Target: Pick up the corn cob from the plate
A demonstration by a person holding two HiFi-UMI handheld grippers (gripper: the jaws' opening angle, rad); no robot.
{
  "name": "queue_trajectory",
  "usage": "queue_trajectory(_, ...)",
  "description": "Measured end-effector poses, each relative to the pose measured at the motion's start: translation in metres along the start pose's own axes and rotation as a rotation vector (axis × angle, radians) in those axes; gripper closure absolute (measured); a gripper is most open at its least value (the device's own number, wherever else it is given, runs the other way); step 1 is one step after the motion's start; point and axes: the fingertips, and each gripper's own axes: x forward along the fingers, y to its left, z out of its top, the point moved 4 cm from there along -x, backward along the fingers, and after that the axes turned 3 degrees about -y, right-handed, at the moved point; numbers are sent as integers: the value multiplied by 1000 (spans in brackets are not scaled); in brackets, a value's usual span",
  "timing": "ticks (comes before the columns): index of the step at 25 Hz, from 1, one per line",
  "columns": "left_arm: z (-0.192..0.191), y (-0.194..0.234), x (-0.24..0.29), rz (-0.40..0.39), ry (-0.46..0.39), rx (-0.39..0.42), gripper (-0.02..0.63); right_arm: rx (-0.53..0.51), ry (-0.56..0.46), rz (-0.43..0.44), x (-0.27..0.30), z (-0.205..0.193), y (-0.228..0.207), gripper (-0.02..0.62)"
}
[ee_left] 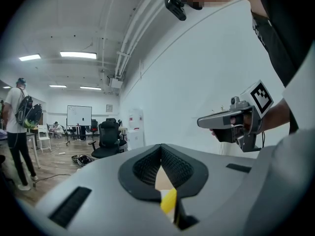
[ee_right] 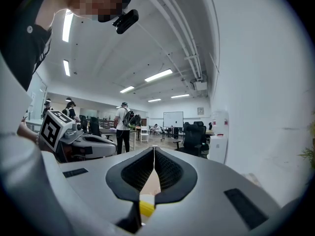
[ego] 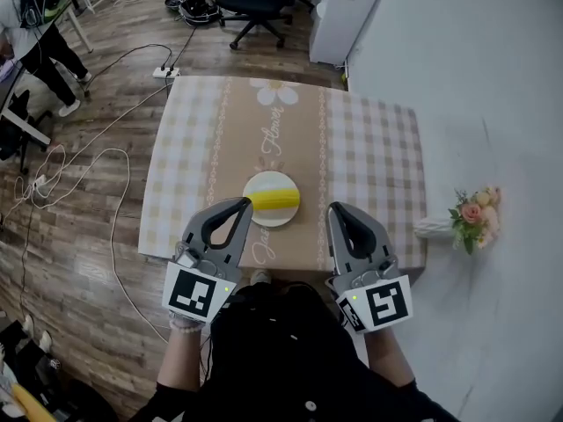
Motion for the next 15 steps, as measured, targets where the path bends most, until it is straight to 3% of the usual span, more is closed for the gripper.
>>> queue_trajectory(10,-22,1,25,-86,68,62,592,15,57,-24,1,-15,0,554)
queue_trajectory(15,-36,-6,40,-172,78,149,592,26,73,-40,-2,-20,-4,554)
